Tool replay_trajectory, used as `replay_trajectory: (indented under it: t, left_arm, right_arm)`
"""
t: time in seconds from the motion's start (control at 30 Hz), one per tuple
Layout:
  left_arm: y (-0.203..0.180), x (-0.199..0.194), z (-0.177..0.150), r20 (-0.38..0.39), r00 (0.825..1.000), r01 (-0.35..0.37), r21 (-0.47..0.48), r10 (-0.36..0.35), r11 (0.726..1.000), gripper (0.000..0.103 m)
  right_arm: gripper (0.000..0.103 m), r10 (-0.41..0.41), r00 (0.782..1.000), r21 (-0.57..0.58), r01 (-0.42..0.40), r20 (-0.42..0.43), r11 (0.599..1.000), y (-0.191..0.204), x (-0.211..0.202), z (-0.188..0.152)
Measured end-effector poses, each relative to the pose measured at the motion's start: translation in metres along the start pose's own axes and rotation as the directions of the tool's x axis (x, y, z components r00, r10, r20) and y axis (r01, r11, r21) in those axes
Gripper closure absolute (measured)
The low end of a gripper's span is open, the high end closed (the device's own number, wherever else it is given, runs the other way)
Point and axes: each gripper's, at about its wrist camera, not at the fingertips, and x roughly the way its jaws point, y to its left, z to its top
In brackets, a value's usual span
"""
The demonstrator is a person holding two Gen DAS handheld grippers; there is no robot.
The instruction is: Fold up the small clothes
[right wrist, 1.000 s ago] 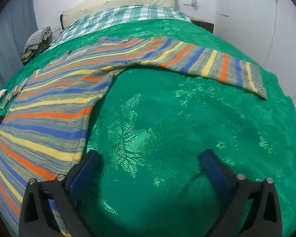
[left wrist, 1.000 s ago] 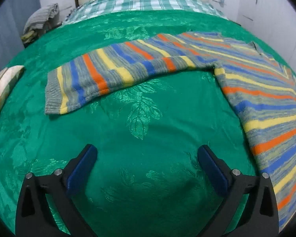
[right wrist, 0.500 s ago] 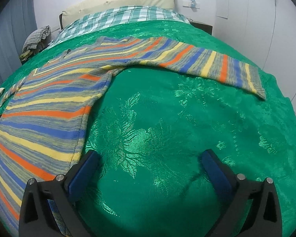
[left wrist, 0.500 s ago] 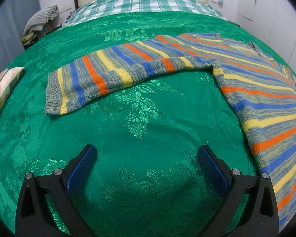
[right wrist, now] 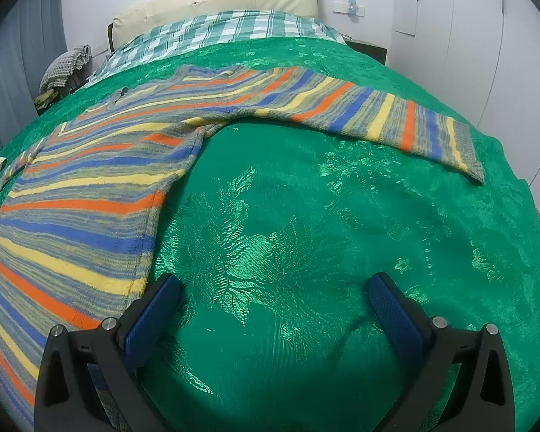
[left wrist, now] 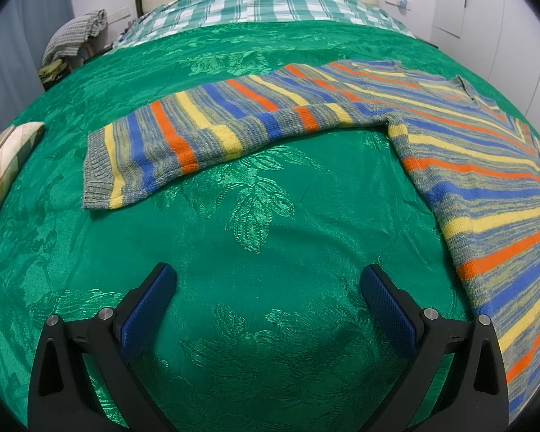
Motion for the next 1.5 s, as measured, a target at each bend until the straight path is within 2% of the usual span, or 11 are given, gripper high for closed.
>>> replay_trajectory:
  t: [1.5]
  left_arm:
    - [0.0007,-0.0013,-0.0013,0.001,1.0,-0.001,-0.003,0.001,1.0,0.0]
  right_arm:
    - [0.0,0.021,1.0,0.015,-0.021,0.008,1.0,-0.0019,-0.0012,-0.0011]
